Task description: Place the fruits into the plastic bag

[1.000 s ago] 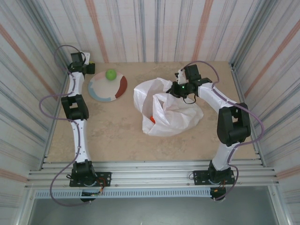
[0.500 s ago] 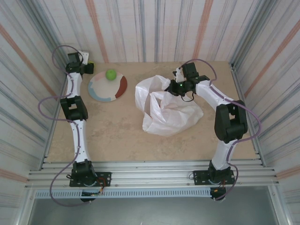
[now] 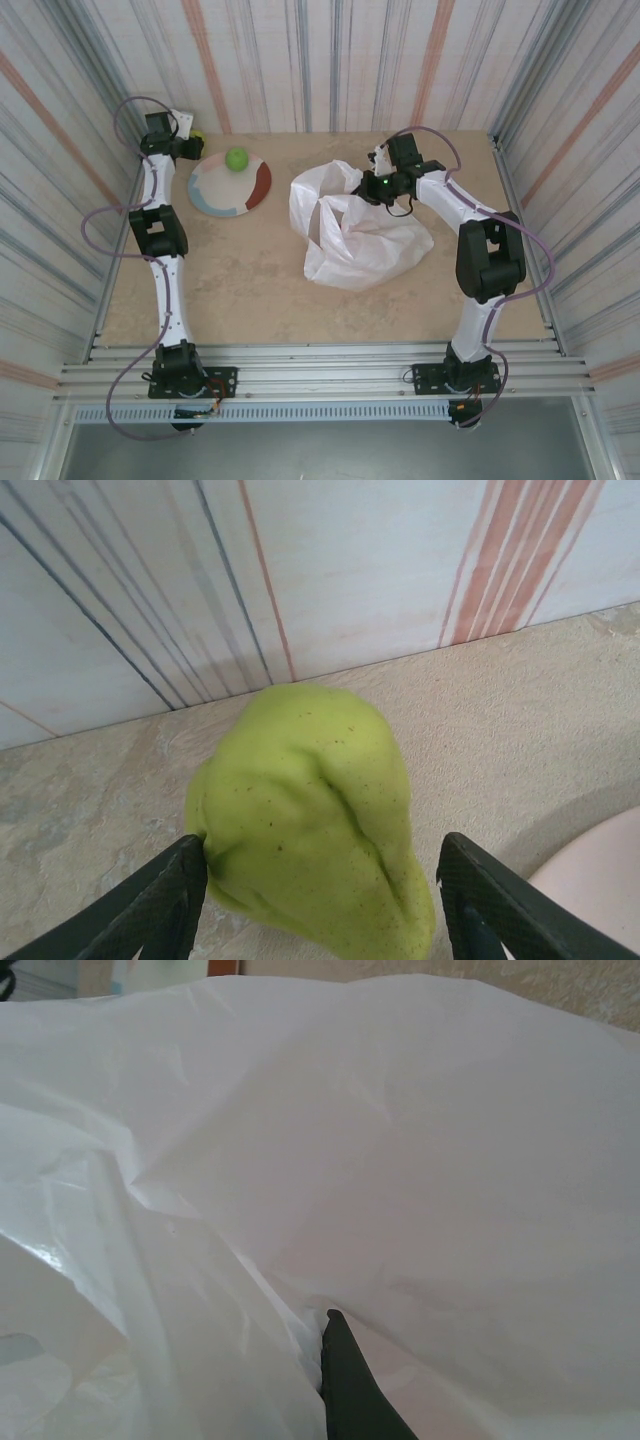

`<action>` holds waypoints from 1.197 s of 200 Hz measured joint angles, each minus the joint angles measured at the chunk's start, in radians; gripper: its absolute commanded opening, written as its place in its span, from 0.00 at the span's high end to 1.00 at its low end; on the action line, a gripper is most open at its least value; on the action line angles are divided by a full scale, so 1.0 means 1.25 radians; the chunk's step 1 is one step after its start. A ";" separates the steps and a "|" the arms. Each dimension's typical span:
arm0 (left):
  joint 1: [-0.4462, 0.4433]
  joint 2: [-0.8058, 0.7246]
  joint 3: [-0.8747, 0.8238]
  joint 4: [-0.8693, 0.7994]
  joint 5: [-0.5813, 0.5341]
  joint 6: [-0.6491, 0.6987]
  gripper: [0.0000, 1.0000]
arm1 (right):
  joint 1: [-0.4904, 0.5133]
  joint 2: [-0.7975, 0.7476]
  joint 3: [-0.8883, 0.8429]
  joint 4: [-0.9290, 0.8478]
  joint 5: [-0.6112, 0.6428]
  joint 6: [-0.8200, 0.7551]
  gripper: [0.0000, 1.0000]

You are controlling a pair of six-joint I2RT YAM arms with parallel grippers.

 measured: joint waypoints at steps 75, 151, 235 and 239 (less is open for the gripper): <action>0.000 0.005 0.005 0.004 -0.022 0.038 0.25 | 0.000 0.008 0.014 -0.008 0.000 0.000 1.00; -0.002 0.009 0.009 0.005 -0.022 0.094 0.27 | 0.000 0.029 0.045 -0.015 0.000 0.000 1.00; -0.007 0.015 0.009 0.011 -0.022 0.137 0.46 | 0.000 0.039 0.067 -0.028 0.000 -0.003 1.00; -0.007 0.015 0.009 0.013 -0.021 0.137 0.46 | 0.000 0.039 0.067 -0.029 0.000 -0.003 1.00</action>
